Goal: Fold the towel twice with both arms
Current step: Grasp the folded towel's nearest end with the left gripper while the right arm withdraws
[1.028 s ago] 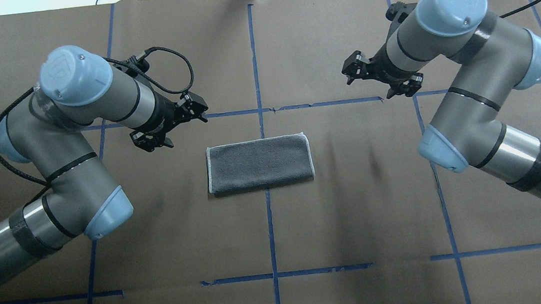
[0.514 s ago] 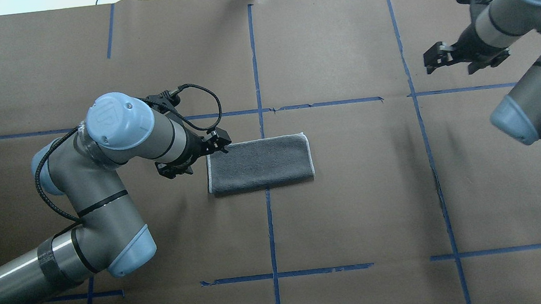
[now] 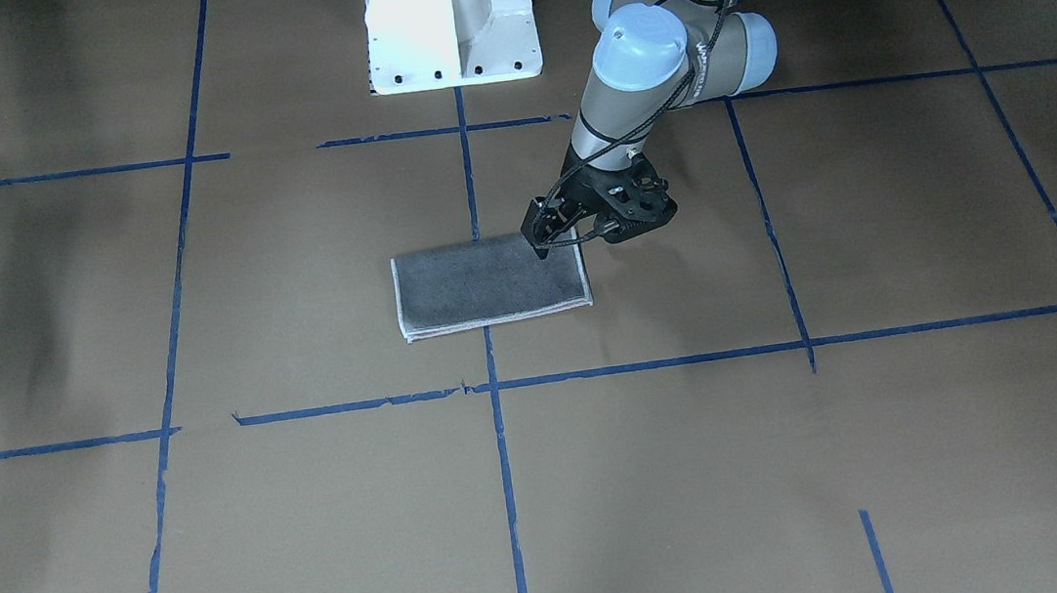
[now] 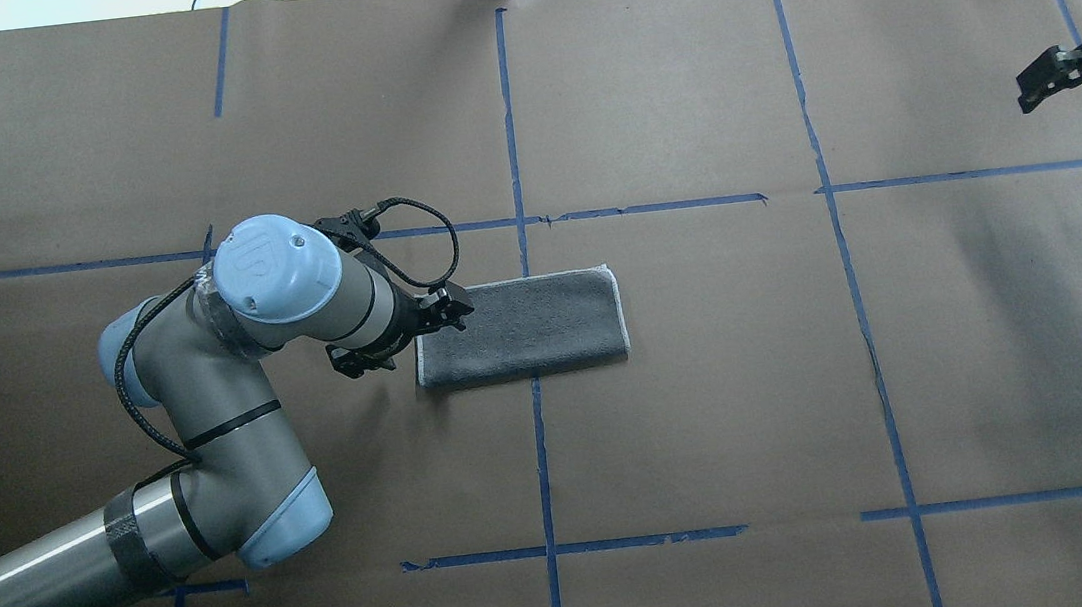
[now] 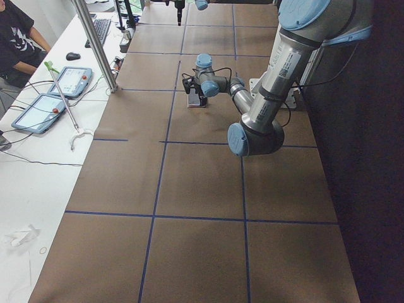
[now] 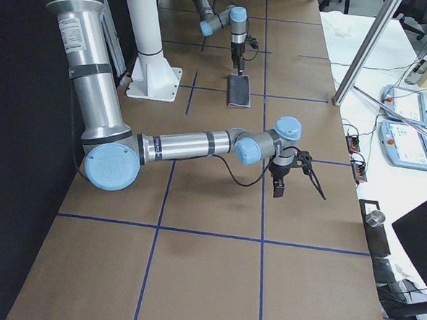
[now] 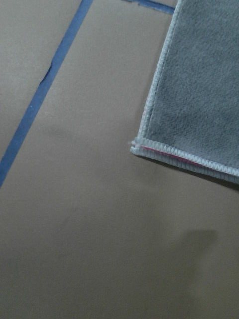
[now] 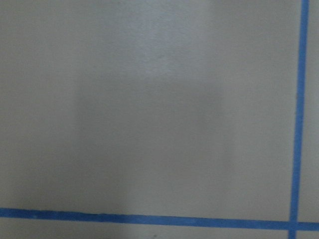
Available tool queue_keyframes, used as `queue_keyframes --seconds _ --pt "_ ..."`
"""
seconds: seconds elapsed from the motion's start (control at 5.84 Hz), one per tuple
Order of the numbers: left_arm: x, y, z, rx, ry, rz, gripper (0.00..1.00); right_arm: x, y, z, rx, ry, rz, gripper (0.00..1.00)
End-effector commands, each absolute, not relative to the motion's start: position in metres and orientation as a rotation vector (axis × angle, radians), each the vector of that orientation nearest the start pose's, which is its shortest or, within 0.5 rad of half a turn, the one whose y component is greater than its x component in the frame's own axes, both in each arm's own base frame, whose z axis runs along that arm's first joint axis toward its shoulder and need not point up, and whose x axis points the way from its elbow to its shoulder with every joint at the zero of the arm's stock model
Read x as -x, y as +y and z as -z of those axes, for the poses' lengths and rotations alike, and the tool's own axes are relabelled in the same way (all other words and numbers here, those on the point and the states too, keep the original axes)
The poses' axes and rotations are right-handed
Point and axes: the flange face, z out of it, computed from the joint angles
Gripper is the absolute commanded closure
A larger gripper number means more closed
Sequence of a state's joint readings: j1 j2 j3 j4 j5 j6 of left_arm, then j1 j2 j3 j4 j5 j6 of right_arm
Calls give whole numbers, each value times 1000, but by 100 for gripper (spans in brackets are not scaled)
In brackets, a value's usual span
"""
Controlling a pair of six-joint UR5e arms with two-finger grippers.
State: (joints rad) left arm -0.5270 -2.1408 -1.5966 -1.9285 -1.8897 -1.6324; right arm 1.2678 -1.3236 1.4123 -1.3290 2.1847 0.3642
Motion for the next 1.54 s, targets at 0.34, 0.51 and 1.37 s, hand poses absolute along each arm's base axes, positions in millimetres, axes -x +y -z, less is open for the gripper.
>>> queue_keyframes --seconds 0.34,0.51,1.37 --pt "-562 -420 -282 80 979 348 0 40 -612 -646 -85 -693 101 0" --pt "-561 -418 -280 81 983 344 0 40 -611 -646 -84 -695 100 0" --pt "-558 -417 -280 80 982 345 42 41 -615 -642 -85 -695 97 0"
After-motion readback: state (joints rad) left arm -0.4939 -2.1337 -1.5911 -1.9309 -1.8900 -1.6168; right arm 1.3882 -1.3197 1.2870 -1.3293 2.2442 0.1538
